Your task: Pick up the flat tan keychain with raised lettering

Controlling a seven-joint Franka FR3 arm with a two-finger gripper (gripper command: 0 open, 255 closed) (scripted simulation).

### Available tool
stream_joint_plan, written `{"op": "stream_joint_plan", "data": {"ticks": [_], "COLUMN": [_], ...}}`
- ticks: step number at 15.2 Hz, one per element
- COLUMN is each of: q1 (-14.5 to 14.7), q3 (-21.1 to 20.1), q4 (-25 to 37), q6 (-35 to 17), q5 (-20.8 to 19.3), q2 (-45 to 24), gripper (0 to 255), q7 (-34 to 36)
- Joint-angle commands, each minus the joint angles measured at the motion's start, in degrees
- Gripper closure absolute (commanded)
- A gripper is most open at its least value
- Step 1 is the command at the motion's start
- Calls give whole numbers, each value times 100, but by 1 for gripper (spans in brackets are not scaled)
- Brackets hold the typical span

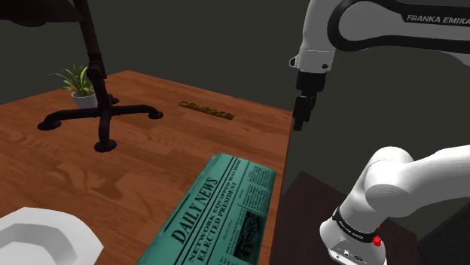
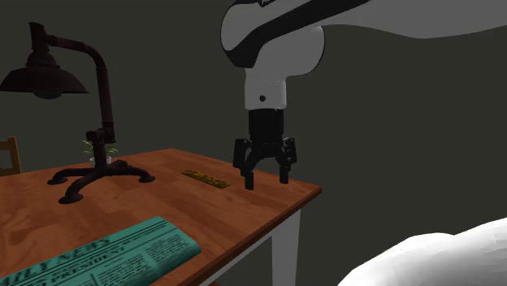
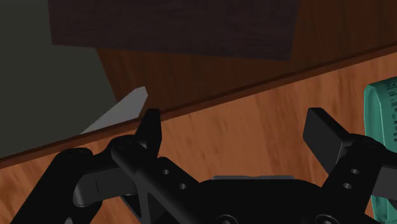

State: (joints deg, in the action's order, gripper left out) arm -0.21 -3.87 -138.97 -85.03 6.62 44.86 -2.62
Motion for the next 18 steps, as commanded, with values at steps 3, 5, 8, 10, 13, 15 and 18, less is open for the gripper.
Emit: {"op": "stream_joint_plan", "data": {"ticks": [3, 5, 8, 10, 13, 15, 18], "q1": [-7, -14, -26, -34, -43, -46, -45], "q3": [-24, -49, -87, -114, -153, -180, -218], "q4": [164, 357, 701, 964, 1410, 1741, 2290], "q6": [-313, -601, -981, -1199, -1473, -1620, -1786], "q5": [-36, -75, -138, -185, -265, -325, -424], "q2": [-418, -840, -1473, -1895, -2525, -2943, -3569], "gripper": [0, 0, 0, 0, 0, 0, 0], "q7": [-55, -103, -161, -191, -222, -236, -247]}}
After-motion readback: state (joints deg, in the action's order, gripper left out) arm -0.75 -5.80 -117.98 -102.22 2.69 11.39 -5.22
